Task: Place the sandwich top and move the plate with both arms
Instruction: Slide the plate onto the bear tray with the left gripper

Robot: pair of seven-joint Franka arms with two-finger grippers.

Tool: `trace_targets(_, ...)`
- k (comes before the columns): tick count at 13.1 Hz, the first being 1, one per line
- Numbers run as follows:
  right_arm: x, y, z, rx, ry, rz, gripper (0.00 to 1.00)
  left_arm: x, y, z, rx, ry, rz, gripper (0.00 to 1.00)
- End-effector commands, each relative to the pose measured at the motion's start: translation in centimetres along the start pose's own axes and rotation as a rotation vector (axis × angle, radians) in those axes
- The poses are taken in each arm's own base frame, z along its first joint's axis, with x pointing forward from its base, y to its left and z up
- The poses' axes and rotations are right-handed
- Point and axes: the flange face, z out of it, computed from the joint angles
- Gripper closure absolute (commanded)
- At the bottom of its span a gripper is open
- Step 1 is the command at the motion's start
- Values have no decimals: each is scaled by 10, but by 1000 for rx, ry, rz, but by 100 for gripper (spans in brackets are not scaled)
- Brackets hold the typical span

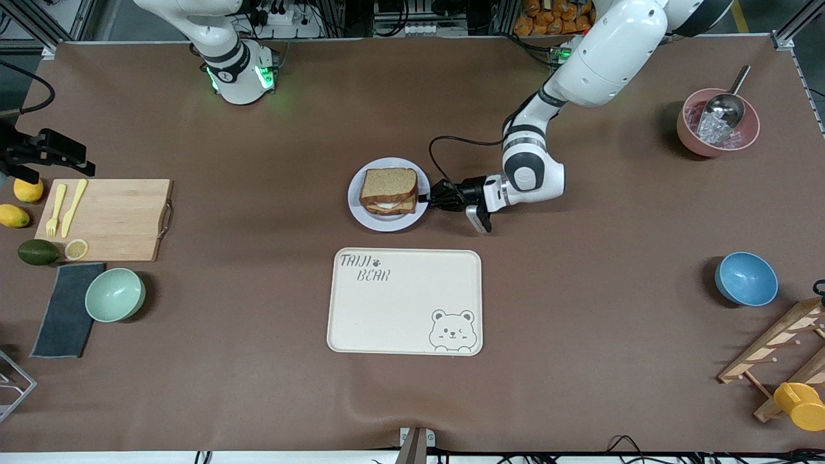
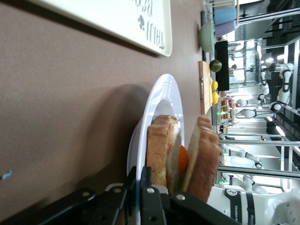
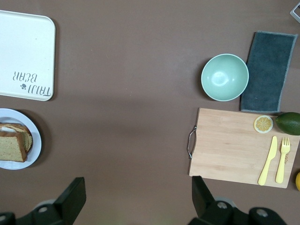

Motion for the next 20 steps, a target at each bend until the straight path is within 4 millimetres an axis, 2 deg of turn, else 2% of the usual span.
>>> trace_targets(1, 0, 1, 1, 8, -2, 13, 0, 8, -6, -2, -23, 37, 27, 100)
trace_targets(12, 2, 0, 3, 4, -6, 8, 0, 22, 16, 8, -180, 111, -21, 100)
trace_targets(15, 3, -1, 5, 3, -10, 6, 0, 34, 26, 7, -213, 131, -10, 100)
trace_targets(20, 4, -2, 5, -1, -7, 4, 0, 74, 40, -6, -247, 186, -24, 100)
